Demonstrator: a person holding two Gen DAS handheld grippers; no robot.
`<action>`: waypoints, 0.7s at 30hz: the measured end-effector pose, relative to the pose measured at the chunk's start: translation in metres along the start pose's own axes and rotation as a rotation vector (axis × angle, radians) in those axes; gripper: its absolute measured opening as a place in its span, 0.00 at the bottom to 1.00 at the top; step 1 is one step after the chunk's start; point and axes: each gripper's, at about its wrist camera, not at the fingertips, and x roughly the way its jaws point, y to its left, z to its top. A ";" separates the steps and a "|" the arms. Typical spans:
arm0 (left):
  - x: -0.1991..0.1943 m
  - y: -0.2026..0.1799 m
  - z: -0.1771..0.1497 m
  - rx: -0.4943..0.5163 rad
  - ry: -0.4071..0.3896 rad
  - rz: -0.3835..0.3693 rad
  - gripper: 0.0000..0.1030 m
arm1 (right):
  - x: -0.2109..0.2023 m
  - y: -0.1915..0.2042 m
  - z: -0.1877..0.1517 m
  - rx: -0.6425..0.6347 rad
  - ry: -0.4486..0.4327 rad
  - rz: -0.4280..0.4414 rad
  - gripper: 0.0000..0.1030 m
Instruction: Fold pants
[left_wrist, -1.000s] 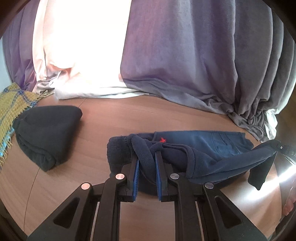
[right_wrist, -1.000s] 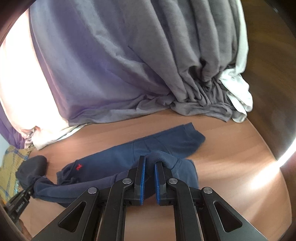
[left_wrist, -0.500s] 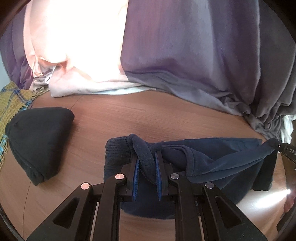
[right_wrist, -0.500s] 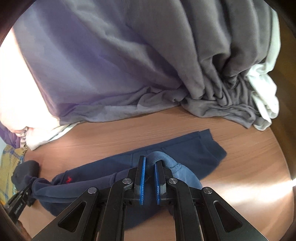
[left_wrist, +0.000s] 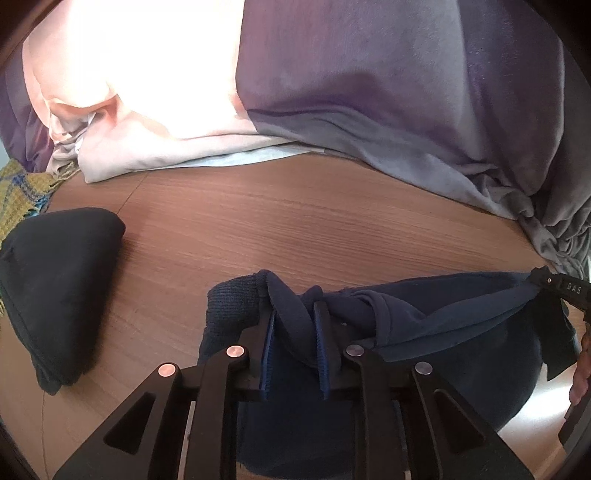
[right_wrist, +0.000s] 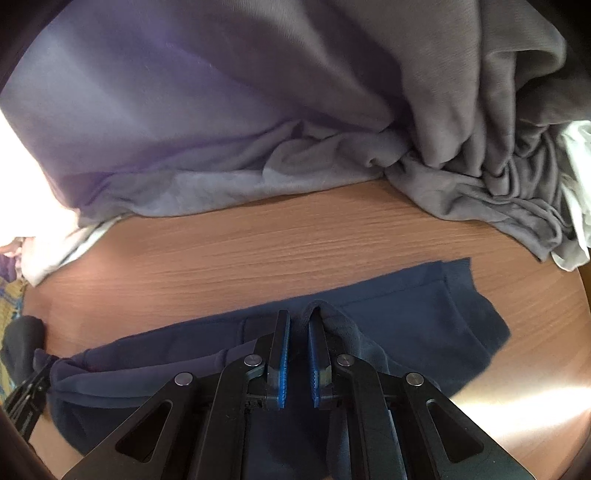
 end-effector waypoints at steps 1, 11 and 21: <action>0.003 0.001 0.000 -0.001 0.004 0.002 0.22 | 0.005 0.001 0.002 -0.001 0.006 -0.002 0.09; 0.018 0.003 0.005 0.011 0.029 0.012 0.27 | 0.032 0.008 0.010 -0.014 0.068 -0.027 0.09; -0.011 -0.011 0.007 0.096 -0.028 -0.007 0.71 | 0.017 0.011 0.011 -0.039 0.083 0.014 0.24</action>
